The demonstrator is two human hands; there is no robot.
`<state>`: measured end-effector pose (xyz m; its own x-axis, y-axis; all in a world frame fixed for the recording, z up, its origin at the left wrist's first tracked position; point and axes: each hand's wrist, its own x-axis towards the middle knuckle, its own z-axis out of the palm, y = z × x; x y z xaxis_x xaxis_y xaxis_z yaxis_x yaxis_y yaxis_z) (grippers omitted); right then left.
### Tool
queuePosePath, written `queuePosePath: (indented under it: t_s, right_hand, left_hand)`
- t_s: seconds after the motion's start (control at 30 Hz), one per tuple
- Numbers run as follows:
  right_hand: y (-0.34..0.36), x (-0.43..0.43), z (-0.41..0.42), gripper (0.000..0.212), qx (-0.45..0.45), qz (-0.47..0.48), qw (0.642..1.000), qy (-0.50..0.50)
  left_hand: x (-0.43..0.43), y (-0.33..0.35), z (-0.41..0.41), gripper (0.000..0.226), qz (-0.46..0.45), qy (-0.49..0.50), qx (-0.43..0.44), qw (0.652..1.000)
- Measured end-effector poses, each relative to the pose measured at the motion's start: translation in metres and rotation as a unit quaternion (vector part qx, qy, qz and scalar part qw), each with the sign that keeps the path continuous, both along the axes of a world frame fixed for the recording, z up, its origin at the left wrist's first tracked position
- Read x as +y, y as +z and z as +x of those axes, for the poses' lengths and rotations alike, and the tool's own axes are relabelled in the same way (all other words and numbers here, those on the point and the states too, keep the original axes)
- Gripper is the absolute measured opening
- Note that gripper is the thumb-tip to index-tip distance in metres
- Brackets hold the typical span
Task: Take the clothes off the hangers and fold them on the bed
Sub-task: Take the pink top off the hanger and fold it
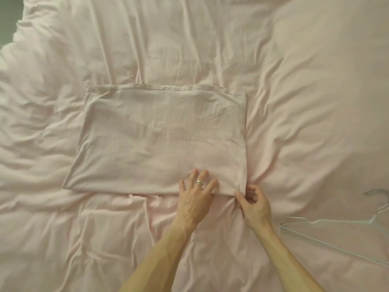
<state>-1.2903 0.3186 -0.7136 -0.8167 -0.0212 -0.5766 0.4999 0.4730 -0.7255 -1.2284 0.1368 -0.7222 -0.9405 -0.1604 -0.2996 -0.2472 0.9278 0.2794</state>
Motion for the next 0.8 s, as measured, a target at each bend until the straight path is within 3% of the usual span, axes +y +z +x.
queuePosePath:
  t_s: [0.2, 0.3, 0.43, 0.6, 0.7, 0.8]
  right_hand:
    - [0.008, 0.02, -0.009, 0.014, 0.046, -0.007, 0.998, 0.049]
    - [0.002, 0.029, -0.017, 0.019, 0.052, 0.04, 0.994, 0.093]
    - [-0.011, 0.024, -0.032, 0.02, -0.043, 0.041, 0.993, 0.103]
    - [0.006, -0.001, -0.064, 0.022, 0.013, 0.026, 0.998, 0.048]
    - [0.004, -0.021, -0.111, 0.033, -0.035, -0.029, 0.999, 0.014]
    - [-0.042, -0.03, -0.168, 0.058, -0.095, -0.084, 0.992, 0.03]
  left_hand:
    - [-0.005, -0.007, -0.002, 0.016, -0.023, 0.021, 0.032, 0.999]
    - [0.0, -0.003, -0.007, 0.022, -0.054, 0.014, -0.002, 0.998]
    - [0.022, -0.001, -0.009, 0.036, -0.105, 0.025, -0.022, 0.994]
    - [0.056, -0.006, -0.02, 0.065, -0.1, -0.007, 0.073, 0.992]
    - [0.073, -0.011, -0.034, 0.062, -0.098, -0.024, 0.093, 0.991]
    - [0.082, -0.018, -0.044, 0.051, -0.108, -0.027, 0.099, 0.989]
